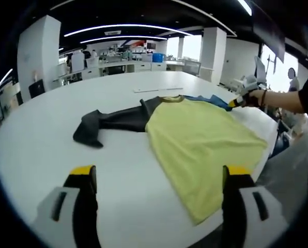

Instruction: Fold the garment on the visible template until the final outline fits inside the template.

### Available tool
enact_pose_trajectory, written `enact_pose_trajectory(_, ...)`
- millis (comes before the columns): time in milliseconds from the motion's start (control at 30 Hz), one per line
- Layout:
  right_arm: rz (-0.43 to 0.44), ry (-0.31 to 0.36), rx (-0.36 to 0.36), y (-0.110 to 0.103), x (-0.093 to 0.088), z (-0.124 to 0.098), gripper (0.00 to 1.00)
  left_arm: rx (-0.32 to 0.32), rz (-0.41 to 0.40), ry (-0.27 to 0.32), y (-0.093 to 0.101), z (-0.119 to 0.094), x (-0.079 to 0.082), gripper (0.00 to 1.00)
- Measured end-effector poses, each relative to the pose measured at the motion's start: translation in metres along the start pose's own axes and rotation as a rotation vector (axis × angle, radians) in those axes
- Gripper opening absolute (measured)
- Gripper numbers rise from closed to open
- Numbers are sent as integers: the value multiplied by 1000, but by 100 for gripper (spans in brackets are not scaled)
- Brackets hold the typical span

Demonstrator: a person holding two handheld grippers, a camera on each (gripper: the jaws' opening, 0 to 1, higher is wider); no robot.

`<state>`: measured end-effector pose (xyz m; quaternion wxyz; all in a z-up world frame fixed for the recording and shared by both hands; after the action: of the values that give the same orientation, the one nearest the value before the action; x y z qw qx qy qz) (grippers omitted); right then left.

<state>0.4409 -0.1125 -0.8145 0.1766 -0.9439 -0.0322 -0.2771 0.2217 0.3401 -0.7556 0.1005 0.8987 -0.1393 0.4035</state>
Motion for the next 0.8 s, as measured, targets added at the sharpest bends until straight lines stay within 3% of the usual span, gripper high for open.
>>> enact_pose_trajectory(300,-32,43,22,-17,18,-11,0,24,6,-18,-4,-4,-7,99)
enact_pose_trajectory(567,-159,72,70,-62,41,-22,0,36,8,-37,-8,-5,-15,99)
enact_pose_trajectory(800,-314,48,90,-102,43,-18,0,47,-6,-28,-13,-9,-18,99)
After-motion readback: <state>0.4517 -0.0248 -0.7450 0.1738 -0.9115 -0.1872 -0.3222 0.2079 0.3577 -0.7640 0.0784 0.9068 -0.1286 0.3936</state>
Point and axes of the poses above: the point that each gripper's makers call its tool centre point, and the gripper's own axes: z roughly forward along the fingers, y roughly to its right, x roughly out of its top, the point moved 3 cm from there along -z, roughly backward along the fingers, and after that the axes turned 9 degrees about -y, right-handed, at the moved point
